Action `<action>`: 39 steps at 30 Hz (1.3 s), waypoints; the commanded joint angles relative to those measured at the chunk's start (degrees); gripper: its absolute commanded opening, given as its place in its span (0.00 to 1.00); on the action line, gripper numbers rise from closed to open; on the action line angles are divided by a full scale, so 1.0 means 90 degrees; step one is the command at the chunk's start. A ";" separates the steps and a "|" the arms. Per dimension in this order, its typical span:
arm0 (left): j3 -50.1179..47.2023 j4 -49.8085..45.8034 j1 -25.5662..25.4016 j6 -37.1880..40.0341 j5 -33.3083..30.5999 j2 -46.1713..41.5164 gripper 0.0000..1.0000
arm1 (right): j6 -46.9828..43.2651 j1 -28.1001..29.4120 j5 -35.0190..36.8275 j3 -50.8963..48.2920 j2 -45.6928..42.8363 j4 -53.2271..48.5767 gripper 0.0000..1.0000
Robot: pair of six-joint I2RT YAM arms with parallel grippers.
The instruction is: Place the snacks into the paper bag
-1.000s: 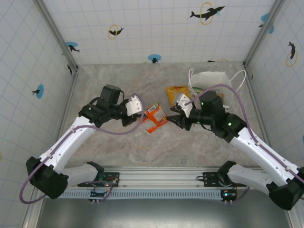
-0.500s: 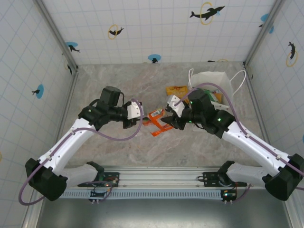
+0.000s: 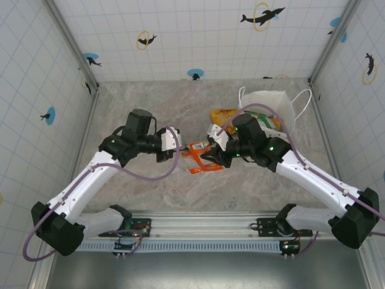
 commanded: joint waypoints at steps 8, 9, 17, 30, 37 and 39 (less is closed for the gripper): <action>-0.0034 0.0420 -0.0033 -0.0263 0.0208 0.0000 0.04 | 0.0355 0.0035 0.0466 -0.0084 -0.0406 0.0552 0.00; -0.0046 0.0427 -0.0036 -0.0318 0.0182 0.0011 0.08 | 0.0384 0.0030 0.0740 -0.0112 -0.0465 0.0609 0.00; -0.0296 0.1024 -0.0038 -0.1138 -0.0147 -0.0111 0.51 | 0.0544 0.0014 0.1224 -0.0218 -0.0888 0.0815 0.00; -0.0668 0.2725 -0.0043 -0.5215 -0.2728 0.0077 0.88 | 0.1566 -0.0307 0.2133 0.0557 -0.1269 0.1208 0.00; -0.0545 0.2815 -0.0050 -0.6022 -0.2948 0.0492 0.89 | 0.2097 -0.1056 0.2630 0.1405 -0.1336 0.1138 0.00; -0.0483 0.2839 -0.0070 -0.6087 -0.2941 0.0621 0.89 | 0.2193 -0.1436 0.2653 0.1541 -0.1366 0.1284 0.00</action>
